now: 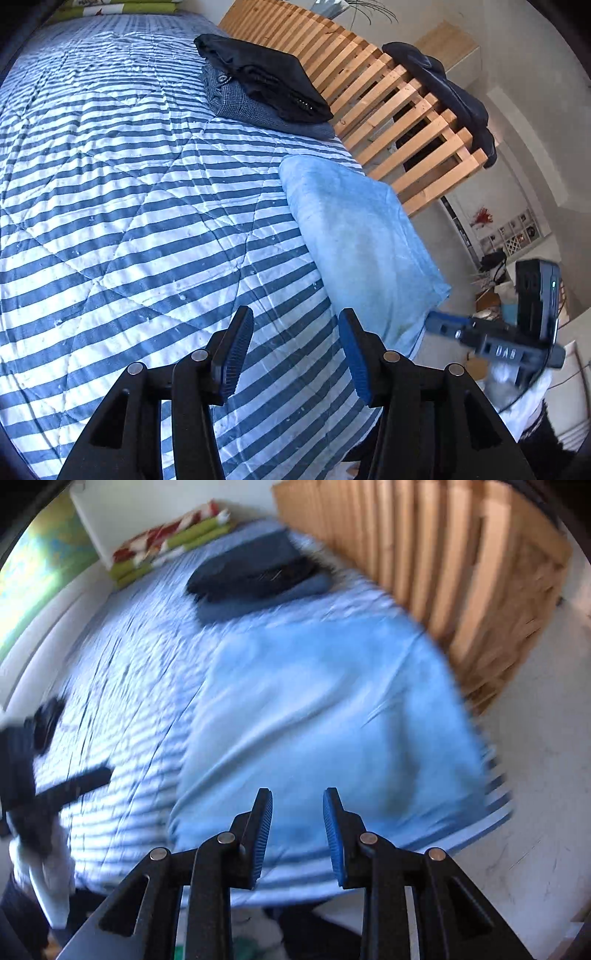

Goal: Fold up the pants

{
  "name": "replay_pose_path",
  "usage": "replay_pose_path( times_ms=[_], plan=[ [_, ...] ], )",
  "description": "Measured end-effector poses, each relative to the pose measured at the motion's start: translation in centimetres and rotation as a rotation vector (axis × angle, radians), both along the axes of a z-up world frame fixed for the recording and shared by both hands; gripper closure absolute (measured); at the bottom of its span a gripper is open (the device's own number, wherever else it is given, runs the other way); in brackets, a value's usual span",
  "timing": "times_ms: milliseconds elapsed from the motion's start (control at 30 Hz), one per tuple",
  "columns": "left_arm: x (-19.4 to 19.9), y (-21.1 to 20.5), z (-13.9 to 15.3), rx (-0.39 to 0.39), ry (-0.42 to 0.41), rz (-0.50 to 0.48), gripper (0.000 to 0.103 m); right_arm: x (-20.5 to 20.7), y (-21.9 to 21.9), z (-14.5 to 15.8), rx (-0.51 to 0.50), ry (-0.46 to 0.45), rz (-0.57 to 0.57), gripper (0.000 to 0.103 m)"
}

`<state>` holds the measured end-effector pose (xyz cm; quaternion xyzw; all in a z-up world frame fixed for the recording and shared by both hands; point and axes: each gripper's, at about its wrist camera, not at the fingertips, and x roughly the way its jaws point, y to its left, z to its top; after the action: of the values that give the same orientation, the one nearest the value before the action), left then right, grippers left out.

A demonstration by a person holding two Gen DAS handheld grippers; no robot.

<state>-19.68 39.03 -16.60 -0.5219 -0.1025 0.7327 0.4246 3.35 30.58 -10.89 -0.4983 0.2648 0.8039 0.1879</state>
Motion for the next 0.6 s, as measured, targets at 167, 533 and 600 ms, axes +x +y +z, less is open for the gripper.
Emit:
replay_pose_path(
  times_ms=[167, 533, 600],
  plan=[
    [-1.0, 1.9, -1.3, 0.007, -0.064, -0.021, 0.052, -1.0, -0.9, -2.1, -0.169, 0.047, -0.091, 0.077],
    [-1.8, 7.0, -2.2, 0.023, -0.128, -0.079, 0.053, 0.2, 0.4, -3.4, -0.422, 0.12, -0.255, 0.065],
    [-1.7, 7.8, -1.7, 0.019, -0.104, -0.094, 0.061, -0.1, 0.3, -3.2, -0.424, 0.129, -0.244, 0.065]
  ],
)
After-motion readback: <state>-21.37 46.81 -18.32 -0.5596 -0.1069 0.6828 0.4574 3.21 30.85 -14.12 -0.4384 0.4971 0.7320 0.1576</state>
